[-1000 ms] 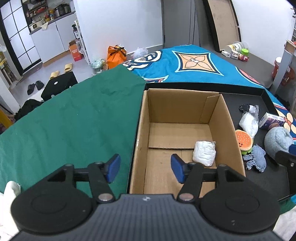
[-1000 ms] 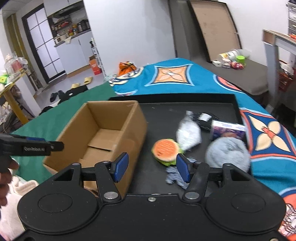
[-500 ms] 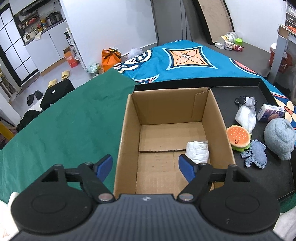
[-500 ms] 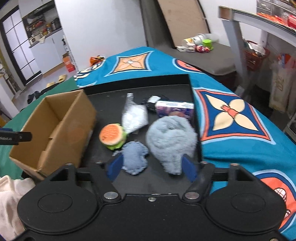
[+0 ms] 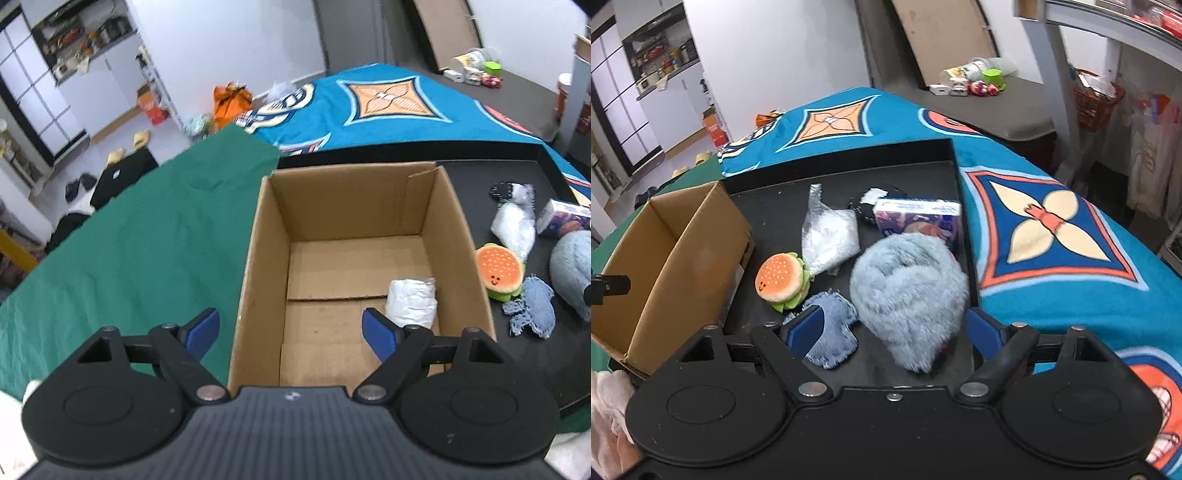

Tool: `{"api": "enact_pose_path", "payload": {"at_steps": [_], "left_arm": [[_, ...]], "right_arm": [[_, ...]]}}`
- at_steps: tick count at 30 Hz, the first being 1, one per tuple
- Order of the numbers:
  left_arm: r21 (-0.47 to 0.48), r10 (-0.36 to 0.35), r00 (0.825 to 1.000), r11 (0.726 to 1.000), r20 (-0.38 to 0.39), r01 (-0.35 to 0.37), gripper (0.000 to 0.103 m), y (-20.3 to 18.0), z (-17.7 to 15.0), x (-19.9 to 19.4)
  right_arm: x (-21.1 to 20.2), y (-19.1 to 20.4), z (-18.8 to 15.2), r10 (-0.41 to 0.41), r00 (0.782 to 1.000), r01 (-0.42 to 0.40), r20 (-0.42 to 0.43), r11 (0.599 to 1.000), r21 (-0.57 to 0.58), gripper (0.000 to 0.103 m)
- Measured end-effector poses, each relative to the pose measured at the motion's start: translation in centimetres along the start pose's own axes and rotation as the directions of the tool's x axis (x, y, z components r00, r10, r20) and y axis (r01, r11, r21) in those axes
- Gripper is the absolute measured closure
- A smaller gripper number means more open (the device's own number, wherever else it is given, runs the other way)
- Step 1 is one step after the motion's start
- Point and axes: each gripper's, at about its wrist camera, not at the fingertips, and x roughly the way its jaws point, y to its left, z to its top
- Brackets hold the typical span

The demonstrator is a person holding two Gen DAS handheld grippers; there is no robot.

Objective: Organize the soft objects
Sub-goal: 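Lower the right gripper onto the fluffy light-blue plush and close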

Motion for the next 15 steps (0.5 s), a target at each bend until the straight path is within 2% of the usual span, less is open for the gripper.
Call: {"api": "enact_pose_path", "payload": {"at_steps": [11,14,15], "left_arm": [[0.019,-0.006,1.000,1.000,-0.027,0.007,0.020,-0.7,0.0,0.8],[0.017,-0.006,1.000,1.000,-0.031,0.006,0.020,-0.7,0.1,1.0],[0.018,-0.007,1.000,1.000,-0.028,0.008,0.020,-0.7,0.1,0.9]], "right_arm": [[2.3,0.7,0.8,-0.046,0.999,0.045,-0.018,0.998,-0.052,0.020],[2.6,0.9,1.0,-0.067,0.998,0.065,-0.016,0.994,-0.082,0.029],[2.7,0.9,1.0,-0.078,0.997,0.076,-0.019,0.993,-0.091,0.035]]}}
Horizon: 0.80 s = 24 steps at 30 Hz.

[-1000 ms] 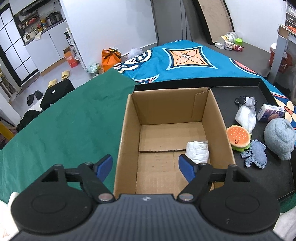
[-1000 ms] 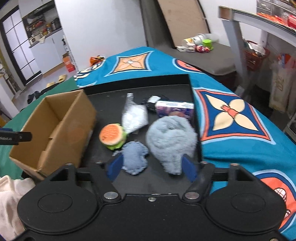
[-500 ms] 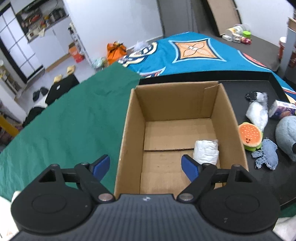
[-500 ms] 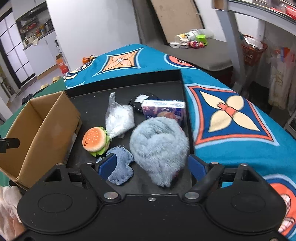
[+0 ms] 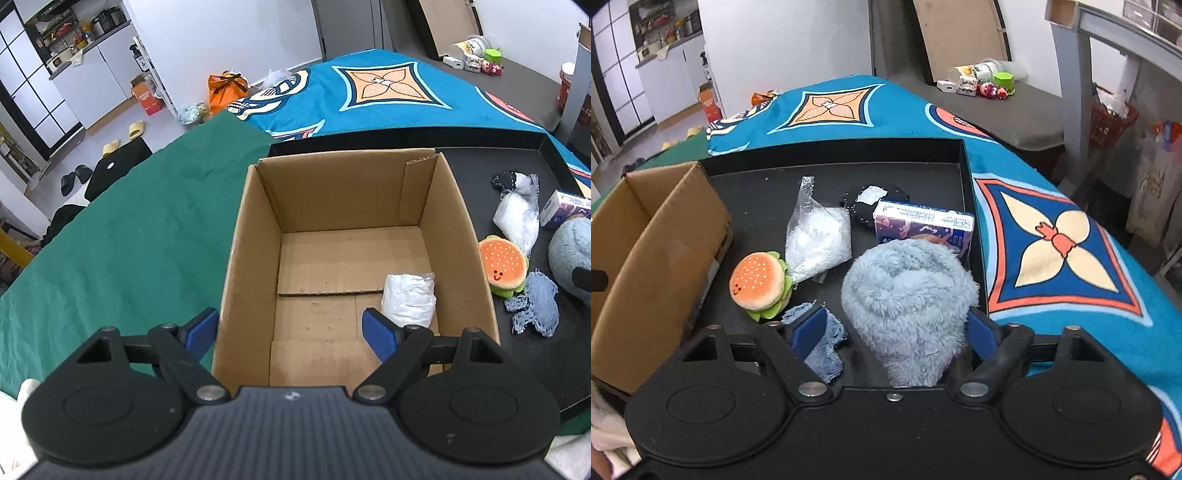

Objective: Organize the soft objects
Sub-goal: 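Lower the right gripper onto the fluffy light-blue plush and close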

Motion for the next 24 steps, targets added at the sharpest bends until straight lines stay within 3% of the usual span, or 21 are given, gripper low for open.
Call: {"api": "enact_pose_path", "payload": {"at_steps": [1,10,24], "left_arm": [[-0.001,-0.002,1.000,1.000,0.001,0.002,0.020,0.0,0.0,0.0],[-0.005,-0.016,1.000,1.000,0.014,0.016,0.020,0.3,-0.2,-0.5],[-0.024,-0.035,0.998,0.999,0.060,0.036,0.020,1.3,-0.4,-1.8]], "right_arm": [[0.1,-0.1,0.1,-0.011,1.000,0.011,-0.007,1.000,-0.004,0.041],[-0.5,-0.1,0.1,-0.001,1.000,0.001,0.004,1.000,-0.003,0.056],[-4.2,0.8,1.0,0.023,0.997,-0.023,0.076,1.000,-0.002,0.057]]}}
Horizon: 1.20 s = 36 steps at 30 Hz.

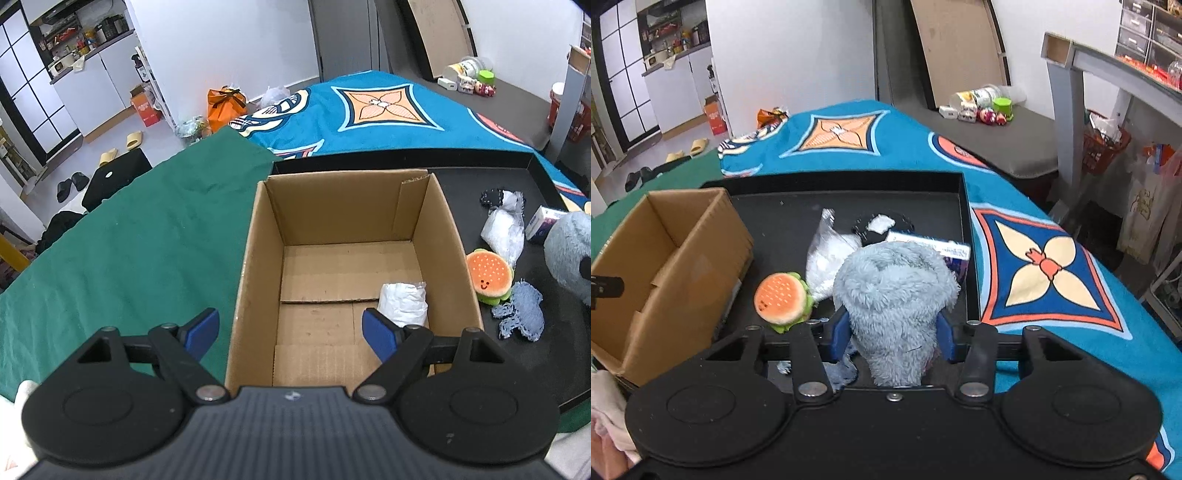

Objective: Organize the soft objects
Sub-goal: 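Lift the plush with the right gripper and carry it over the box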

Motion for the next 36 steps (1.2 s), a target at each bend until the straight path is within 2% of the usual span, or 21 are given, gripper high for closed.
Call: {"api": "enact_pose_path", "payload": {"at_steps": [8,13,18,24,34,36], "left_arm": [[-0.006,-0.032,0.999,0.999,0.041,0.032,0.020,0.8,-0.3,-0.7],[-0.029,-0.058,0.997,0.998,0.046,0.059,0.026,1.6,-0.7,-0.8],[-0.090,-0.082,0.996,0.992,0.028,0.084,0.045,2.8,-1.1,-0.4],[-0.135,-0.106,0.994,0.985,0.017,0.108,0.062,3.9,-1.6,0.0],[-0.171,-0.124,0.992,0.978,0.001,0.123,0.075,5.0,-2.4,0.5],[-0.185,-0.128,0.992,0.975,-0.001,0.125,0.082,5.4,-2.6,0.5]], "right_arm": [[-1.8,1.7,1.2,0.027,0.997,-0.026,0.069,1.000,-0.014,0.057],[-2.3,3.0,1.7,0.050,0.994,-0.047,0.093,0.998,-0.032,0.057],[-2.8,4.7,2.0,0.082,0.990,-0.077,0.110,0.996,-0.052,0.057],[-3.0,6.8,2.6,0.110,0.986,-0.101,0.129,0.992,-0.073,0.057],[-3.3,10.3,3.9,0.154,0.975,-0.136,0.162,0.983,-0.122,0.057],[-3.3,10.9,3.9,0.165,0.974,-0.147,0.157,0.981,-0.124,0.057]]}}
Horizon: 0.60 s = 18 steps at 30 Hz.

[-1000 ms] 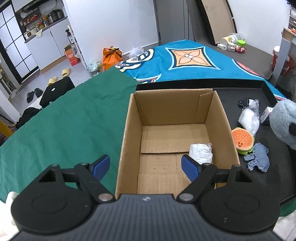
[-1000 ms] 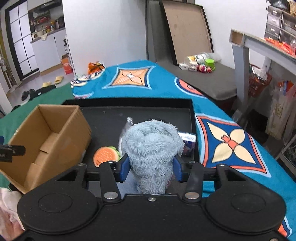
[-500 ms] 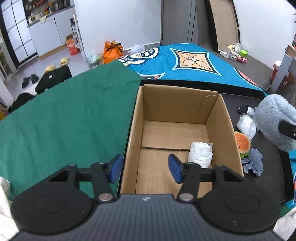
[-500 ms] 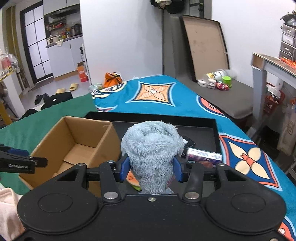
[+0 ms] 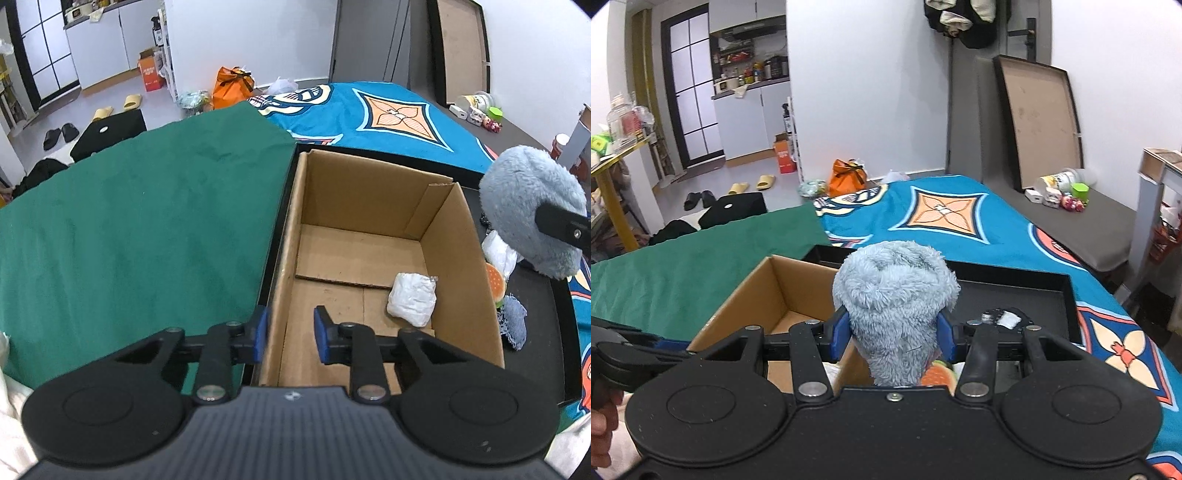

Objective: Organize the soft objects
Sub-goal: 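Lift the plush with the right gripper and carry it over the box, then open the right gripper to release the plush into the box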

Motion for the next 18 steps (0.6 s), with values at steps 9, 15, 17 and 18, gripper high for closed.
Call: {"api": "enact_pose_path", "payload": {"at_steps": [9,15,17,18], "left_arm": [[-0.041,-0.002,1.000,0.999,0.030,0.003,0.094,1.0,0.3,-0.1],[-0.047,0.003,1.000,0.999,0.026,-0.002,0.094,1.1,0.2,0.1],[-0.050,0.004,1.000,0.999,0.021,-0.003,0.094,1.1,0.3,0.2],[-0.050,0.005,1.000,0.999,0.018,-0.004,0.094,1.1,0.3,0.2]], "right_arm": [[1.0,2.6,0.2,0.043,0.999,-0.043,-0.015,0.999,-0.030,0.056],[1.8,3.7,0.0,0.056,0.998,-0.058,-0.033,0.997,-0.042,0.056],[2.2,4.1,0.1,0.062,0.997,-0.064,-0.036,0.997,-0.049,0.054],[2.4,4.3,0.1,0.060,0.997,-0.062,-0.040,0.996,-0.059,0.048]]}}
